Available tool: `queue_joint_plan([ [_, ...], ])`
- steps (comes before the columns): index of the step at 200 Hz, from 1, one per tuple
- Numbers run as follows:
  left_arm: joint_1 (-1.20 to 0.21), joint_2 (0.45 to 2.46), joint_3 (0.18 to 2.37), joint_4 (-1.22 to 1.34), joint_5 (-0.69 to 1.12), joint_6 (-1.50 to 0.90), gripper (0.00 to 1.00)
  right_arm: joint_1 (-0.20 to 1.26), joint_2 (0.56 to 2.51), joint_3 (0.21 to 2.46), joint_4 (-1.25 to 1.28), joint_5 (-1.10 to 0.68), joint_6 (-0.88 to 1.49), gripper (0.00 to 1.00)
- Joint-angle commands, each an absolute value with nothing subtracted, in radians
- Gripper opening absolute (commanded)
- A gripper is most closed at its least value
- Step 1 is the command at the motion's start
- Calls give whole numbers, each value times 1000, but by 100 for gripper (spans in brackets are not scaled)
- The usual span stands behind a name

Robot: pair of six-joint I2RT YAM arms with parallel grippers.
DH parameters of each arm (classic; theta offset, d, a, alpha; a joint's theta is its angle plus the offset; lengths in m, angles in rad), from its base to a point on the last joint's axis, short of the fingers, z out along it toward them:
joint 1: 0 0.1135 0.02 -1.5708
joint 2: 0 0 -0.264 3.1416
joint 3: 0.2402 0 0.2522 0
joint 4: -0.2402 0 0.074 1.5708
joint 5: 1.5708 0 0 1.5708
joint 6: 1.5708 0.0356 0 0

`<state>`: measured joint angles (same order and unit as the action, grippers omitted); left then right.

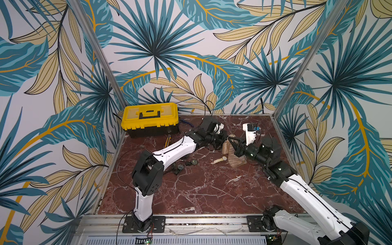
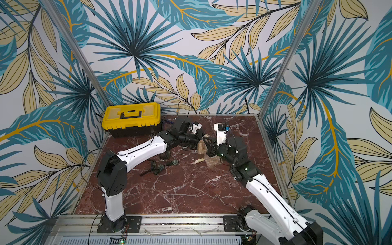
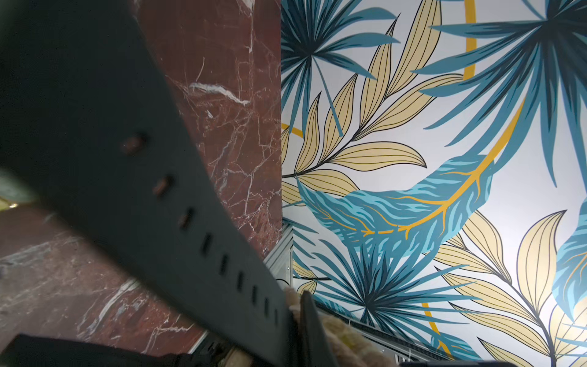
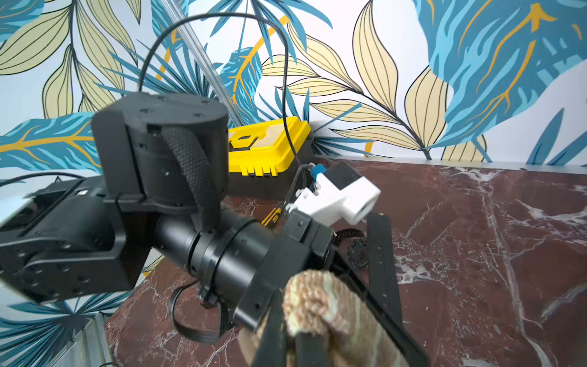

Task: Wipe the watch dial
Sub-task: Wipe the dirt from the watch dial.

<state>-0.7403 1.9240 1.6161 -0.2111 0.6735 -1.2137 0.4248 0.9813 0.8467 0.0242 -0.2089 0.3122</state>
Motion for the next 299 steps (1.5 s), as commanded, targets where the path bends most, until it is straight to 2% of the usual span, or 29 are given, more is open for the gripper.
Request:
queue_joint_plan([
  [1,-746,1901,1603,-229,716,-1199,0,426,1001,865,10,-84,266,0],
  [91,-702,1867,1617,-227,768,-1174,0,368,824,791,-363,203,239,0],
  [103,-701,1870,1627,-228,778,-1168,0,368,804,788,-385,159,206,0],
  [141,-701,1900,1667,-227,796,-1173,0,369,830,778,-316,-194,124,0],
  [176,-703,1920,1697,-227,791,-1184,0,369,898,797,-252,-317,135,0],
  [255,-722,1956,1704,-228,784,-1201,0,372,995,797,-54,-355,243,0],
  [275,-724,1968,1718,-228,784,-1205,0,374,1018,794,-47,-283,274,0],
  [299,-721,1980,1722,-233,775,-1213,0,374,1034,801,-93,-88,313,0],
])
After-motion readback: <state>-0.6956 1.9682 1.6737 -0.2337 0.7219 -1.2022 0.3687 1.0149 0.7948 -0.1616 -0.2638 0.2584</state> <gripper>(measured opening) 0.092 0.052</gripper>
